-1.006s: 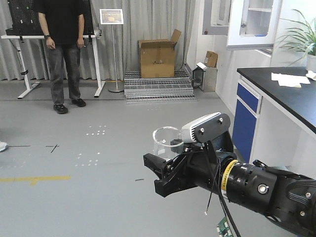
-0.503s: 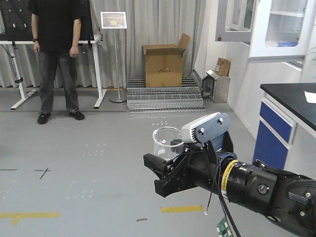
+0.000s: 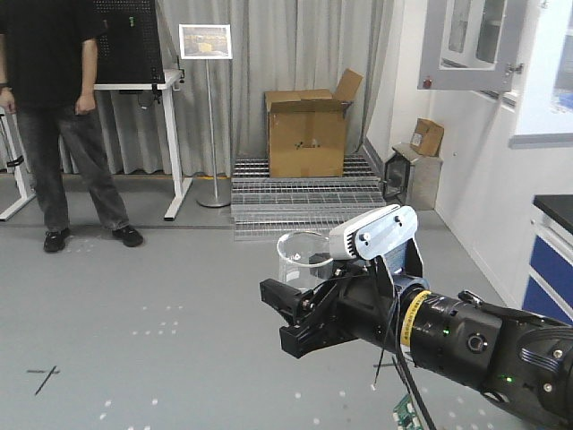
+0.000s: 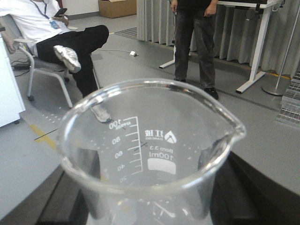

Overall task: Pick beaker and place in left cabinet
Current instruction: 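Carry the beaker in the right gripper toward the open cabinet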

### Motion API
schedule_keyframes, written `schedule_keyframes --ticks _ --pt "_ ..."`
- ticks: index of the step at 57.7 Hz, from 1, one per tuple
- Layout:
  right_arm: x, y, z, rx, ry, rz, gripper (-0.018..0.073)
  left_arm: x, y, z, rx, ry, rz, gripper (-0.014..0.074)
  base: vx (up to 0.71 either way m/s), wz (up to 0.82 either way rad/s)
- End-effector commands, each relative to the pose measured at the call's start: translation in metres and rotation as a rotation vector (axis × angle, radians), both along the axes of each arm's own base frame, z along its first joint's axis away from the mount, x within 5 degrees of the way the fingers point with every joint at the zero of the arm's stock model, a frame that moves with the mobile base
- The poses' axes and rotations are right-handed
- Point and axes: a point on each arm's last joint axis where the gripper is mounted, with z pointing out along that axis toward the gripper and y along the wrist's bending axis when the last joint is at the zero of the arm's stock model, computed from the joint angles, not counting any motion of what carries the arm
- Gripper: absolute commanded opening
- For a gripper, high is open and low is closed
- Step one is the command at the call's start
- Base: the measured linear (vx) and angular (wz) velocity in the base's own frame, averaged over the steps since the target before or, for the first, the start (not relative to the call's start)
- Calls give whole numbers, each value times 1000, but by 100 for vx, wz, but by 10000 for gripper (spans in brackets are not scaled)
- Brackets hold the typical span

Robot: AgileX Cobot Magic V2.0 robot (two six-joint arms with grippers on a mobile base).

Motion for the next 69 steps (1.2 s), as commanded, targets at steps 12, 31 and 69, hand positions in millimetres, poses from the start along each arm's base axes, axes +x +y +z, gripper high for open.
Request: schedule_keyframes --ticks 12,31,69 --pt "-7 0 28 82 -80 34 197 1 0 14 -28 -105 -1 -6 69 4" --pt "-6 0 27 81 -78 34 197 1 0 14 -28 -105 -1 -6 69 9" --pt "-6 0 27 81 -78 34 197 1 0 14 -28 -105 -1 -6 67 2"
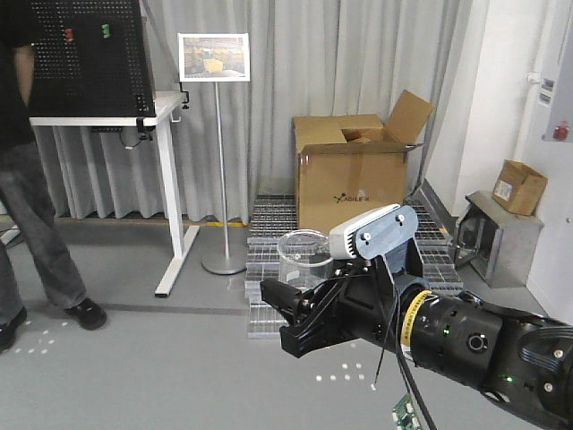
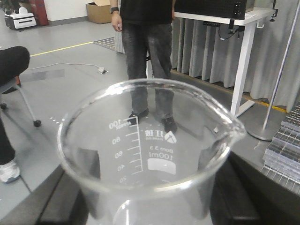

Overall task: Pick beaker and place in left cabinet
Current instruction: 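Carry the beaker in the right gripper toward the open cabinet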

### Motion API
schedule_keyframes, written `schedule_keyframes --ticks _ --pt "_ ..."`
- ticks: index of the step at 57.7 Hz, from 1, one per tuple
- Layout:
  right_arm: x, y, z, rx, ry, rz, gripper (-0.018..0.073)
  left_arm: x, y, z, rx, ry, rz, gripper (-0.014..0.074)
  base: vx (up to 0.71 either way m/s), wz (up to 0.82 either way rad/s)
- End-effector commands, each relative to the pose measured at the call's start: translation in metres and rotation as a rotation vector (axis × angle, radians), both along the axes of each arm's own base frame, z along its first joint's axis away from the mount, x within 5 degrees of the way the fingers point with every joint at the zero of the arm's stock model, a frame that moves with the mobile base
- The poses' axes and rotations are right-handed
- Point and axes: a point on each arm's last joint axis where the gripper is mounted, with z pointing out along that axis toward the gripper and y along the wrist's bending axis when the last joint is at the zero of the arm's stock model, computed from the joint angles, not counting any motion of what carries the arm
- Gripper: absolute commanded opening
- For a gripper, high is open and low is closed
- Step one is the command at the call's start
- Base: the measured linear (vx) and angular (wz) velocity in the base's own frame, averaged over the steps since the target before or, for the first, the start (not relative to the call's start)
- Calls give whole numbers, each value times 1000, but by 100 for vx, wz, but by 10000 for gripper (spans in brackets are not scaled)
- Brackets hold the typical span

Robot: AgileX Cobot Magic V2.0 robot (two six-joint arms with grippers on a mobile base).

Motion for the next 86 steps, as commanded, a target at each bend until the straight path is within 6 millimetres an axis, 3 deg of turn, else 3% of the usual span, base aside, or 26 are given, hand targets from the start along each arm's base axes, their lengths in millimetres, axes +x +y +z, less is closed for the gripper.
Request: schedule_keyframes --ticks 1,52,86 --pt "-6 0 27 81 -77 33 197 1 0 14 -28 -105 -1 -6 65 0" --pt "-6 0 27 81 -77 33 197 1 0 14 -29 -105 -1 -6 61 -3" --pt "-6 0 27 81 -77 33 197 1 0 14 -29 -105 -1 -6 43 -50"
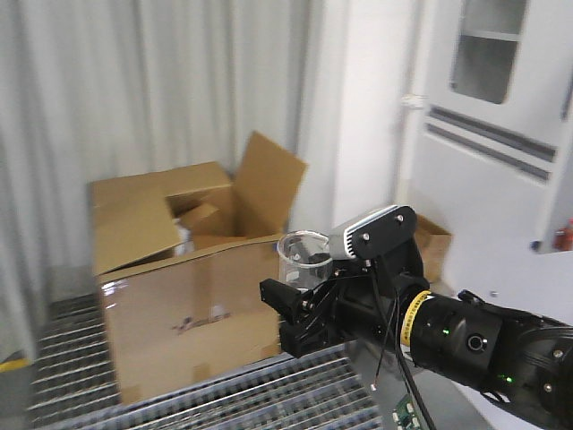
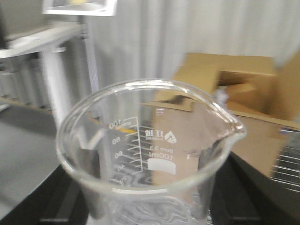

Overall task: Pick beaker and place in left cabinet
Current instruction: 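Carry the beaker in the right gripper toward the open cabinet, then move the held beaker over the blue tray on the shelf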

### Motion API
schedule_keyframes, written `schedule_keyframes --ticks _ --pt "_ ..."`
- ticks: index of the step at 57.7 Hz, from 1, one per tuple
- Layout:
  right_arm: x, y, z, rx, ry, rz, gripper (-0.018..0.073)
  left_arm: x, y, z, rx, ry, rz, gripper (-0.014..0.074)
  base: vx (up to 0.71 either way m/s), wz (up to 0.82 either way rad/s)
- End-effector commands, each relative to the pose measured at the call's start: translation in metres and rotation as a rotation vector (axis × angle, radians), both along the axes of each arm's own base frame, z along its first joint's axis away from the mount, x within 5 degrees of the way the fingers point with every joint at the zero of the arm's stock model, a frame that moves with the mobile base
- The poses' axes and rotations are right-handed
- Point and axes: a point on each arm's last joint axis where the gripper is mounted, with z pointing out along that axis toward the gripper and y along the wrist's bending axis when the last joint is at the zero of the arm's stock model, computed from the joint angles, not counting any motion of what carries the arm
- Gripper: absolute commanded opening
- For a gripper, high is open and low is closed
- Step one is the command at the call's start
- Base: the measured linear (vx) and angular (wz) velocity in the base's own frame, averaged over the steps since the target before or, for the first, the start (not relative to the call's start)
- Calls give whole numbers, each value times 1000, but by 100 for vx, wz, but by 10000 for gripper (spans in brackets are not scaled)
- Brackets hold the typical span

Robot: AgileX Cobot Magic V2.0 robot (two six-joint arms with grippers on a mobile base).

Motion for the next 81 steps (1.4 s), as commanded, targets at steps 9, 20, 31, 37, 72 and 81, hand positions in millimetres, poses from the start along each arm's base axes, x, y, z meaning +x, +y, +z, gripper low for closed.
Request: schedule_keyframes --ticks 9,20,31,37,72,81 --pt "-6 0 27 81 -77 33 197 1 0 14 -29 -105 -1 -6 34 -69" --pt "-6 0 27 81 -77 33 197 1 0 14 -29 -105 -1 -6 29 -77" --pt "-6 0 27 81 -77 33 197 1 0 14 -29 -105 -1 -6 25 -83" --pt "-6 0 27 81 -77 33 197 1 0 14 -29 -105 -1 -6 23 -83" --pt "-6 0 27 81 -77 33 197 1 0 14 -29 -105 -1 -6 21 -69" --pt "-6 0 27 81 -77 33 197 1 0 14 -29 -105 -1 -6 21 -41"
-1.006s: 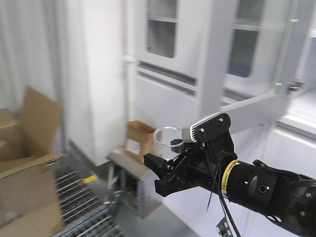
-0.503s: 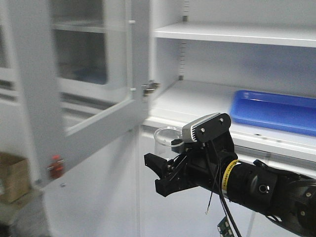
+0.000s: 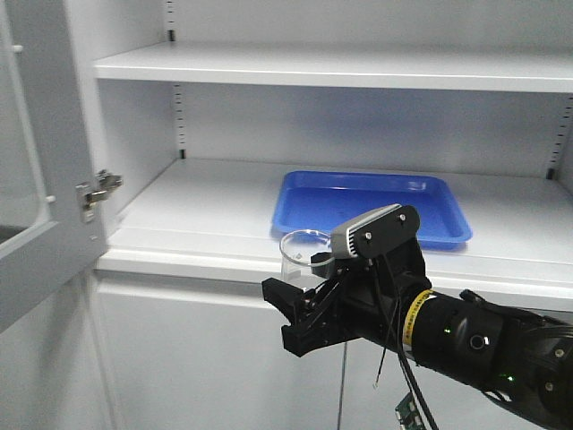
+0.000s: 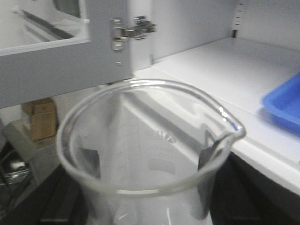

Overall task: Pick beaker and place in left cabinet
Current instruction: 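Move the held beaker over the blue tray on the shelf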

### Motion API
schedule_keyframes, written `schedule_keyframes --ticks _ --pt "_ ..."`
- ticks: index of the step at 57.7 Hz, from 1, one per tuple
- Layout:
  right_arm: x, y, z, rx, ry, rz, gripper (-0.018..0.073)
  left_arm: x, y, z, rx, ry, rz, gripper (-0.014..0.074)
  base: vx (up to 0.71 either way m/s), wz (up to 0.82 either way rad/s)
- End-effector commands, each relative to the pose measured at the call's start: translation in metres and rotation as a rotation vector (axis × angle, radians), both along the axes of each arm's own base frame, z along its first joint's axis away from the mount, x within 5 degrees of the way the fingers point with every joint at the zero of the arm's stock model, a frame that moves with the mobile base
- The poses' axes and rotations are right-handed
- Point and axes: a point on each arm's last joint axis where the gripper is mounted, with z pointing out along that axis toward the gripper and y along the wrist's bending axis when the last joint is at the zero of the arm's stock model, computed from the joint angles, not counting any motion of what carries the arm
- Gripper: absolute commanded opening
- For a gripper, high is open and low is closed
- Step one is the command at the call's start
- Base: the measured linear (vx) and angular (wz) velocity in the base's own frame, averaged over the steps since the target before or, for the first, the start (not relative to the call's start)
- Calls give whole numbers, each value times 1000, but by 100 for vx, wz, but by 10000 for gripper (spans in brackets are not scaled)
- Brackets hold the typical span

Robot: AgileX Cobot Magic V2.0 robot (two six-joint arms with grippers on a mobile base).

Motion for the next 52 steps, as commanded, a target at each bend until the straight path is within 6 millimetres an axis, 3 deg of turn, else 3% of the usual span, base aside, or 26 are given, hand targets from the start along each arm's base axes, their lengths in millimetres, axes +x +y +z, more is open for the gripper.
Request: schedule_keyframes --ticks 1,52 --pt "-6 0 27 81 -78 34 197 1 0 14 -29 -105 -1 -6 21 -36" --pt "-6 0 27 81 -78 34 197 1 0 14 -29 -105 -1 -6 23 -17"
